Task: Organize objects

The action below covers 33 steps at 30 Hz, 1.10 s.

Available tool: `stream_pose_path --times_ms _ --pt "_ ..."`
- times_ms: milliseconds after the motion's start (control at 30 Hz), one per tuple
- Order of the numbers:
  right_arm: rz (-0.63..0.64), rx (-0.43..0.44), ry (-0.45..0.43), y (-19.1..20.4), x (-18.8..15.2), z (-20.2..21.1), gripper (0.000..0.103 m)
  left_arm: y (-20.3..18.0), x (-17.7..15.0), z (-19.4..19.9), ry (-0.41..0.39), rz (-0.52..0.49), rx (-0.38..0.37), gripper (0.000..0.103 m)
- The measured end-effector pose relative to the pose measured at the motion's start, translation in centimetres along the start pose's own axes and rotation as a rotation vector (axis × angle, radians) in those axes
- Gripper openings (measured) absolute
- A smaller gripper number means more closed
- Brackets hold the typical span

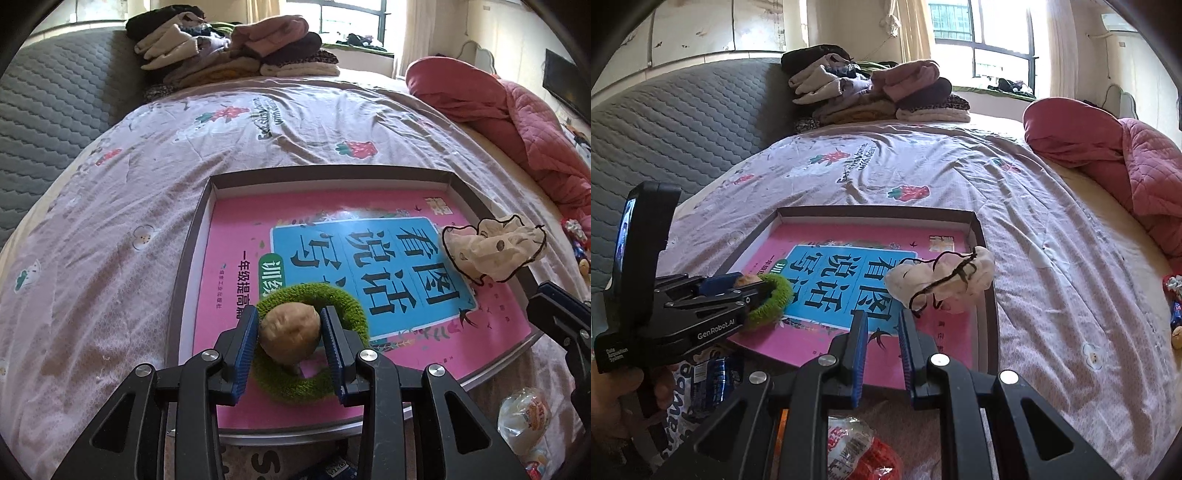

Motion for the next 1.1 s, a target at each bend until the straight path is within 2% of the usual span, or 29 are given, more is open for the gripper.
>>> stream_pose_path --times_ms 500,600,967,1100 --pt "-0.009 0.007 -0.006 0.1 -0.2 0.8 0.021 0.0 0.5 1.8 -0.036 0.008 -0.010 0.051" --pt "-0.016 0.017 -0.011 0.2 -0.1 1.1 0.025 -0.1 0.6 2.4 -0.047 0.005 -0.009 0.051" --pt "-0.010 -0.002 -0.040 0.1 -0.1 2.6 0.050 -0.2 0.7 5.0 -0.080 0.010 -0.035 0.055" --pt "0.003 -0.010 -0.046 0.3 -0.3 3.1 0.053 0.1 0.5 6.0 -0.096 0.009 -0.034 0.055"
Point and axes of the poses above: each gripper's, at about its wrist camera, not at the fingertips, and z roughly against the way its jaws point, y to its left, x to its top, the point moved 10 cm from there along -z, roughly the way its jaws point, and after that the axes turned 5 degrees about z, right-handed, at the moved point
